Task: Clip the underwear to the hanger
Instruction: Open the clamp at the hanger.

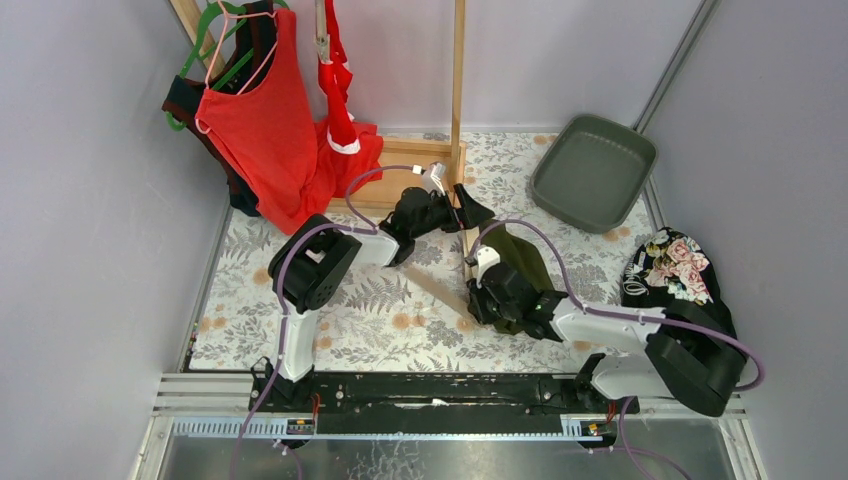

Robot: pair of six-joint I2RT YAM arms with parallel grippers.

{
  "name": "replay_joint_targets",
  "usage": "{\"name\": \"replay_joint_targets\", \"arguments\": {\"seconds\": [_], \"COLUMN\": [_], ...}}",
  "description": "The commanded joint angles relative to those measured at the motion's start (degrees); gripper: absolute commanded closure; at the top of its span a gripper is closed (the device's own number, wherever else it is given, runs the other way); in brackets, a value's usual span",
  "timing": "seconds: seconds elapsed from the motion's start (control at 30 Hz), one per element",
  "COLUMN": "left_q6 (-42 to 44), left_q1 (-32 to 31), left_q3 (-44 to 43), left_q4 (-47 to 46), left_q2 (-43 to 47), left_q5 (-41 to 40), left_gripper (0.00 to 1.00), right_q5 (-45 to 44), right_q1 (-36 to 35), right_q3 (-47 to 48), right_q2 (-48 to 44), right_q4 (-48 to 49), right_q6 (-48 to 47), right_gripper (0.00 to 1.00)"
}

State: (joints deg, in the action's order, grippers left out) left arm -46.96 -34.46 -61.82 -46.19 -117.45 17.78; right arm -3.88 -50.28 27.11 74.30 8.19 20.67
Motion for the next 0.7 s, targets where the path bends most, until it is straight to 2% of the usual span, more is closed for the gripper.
{"name": "replay_joint_targets", "arguments": {"seconds": [0.0, 0.07, 0.13, 0.23, 0.5, 0.67], "left_q6": [2.0, 2.3, 2.8, 3.1, 1.8, 2.8], "left_q1": [0.6, 0.6, 0.6, 0.6, 0.6, 0.6], "left_q3": [-1.8, -1.3, -0.6, 0.3, 4.6, 9.3], "left_q4": [-2.4, -2.4, -2.1, -2.0, -2.4, 0.4], "left_q2": [-0.1, 0.1, 0.8, 1.7, 4.6, 10.0], "left_q5": [-0.8, -0.9, -1.6, -2.0, -1.8, -4.5], "left_gripper": [0.08, 0.08, 0.08, 0.08, 0.08, 0.08], "right_q5": [-0.3, -1.0, -0.9, -1.1, -5.5, -13.3], "right_q1": [-1.5, -1.5, -1.5, -1.6, -1.6, -1.4], "right_q3": [-2.3, -2.2, -2.0, -2.3, 3.2, 9.7], "right_q2": [-4.7, -6.2, -7.2, -8.6, -11.7, -11.2], "right_q4": [-5.6, -7.1, -9.1, -9.5, -10.0, -12.6], "right_q6": [3.4, 3.8, 4.2, 4.2, 0.5, -2.6], "right_gripper": [0.72, 0.69, 0.58, 0.51, 0.45, 0.4]}}
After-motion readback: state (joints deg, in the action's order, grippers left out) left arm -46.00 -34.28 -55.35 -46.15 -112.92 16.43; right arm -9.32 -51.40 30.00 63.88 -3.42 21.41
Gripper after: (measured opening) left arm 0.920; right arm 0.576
